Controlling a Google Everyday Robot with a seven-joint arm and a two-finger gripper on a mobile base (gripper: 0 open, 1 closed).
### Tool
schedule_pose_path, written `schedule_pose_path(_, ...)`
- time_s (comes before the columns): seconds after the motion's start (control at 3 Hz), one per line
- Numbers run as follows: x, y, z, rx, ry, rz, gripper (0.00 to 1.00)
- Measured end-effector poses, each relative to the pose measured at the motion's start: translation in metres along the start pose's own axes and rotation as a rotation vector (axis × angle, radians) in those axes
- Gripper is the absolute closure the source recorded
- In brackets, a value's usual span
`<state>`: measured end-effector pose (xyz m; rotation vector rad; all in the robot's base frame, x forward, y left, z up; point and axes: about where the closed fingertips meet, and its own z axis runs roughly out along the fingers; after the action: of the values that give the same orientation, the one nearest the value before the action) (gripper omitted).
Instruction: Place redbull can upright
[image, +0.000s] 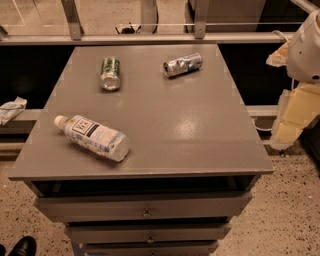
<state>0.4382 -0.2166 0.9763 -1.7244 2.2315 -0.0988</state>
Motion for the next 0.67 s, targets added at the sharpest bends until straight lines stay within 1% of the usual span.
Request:
schedule_pose_path(0.33, 0.0000, 0.0000, 0.0000, 0.000, 0.000, 0.000, 0.00)
schedule_pose_path(0.67, -0.0027, -0.0036, 0.0016, 0.003, -0.012, -0.015, 0.00)
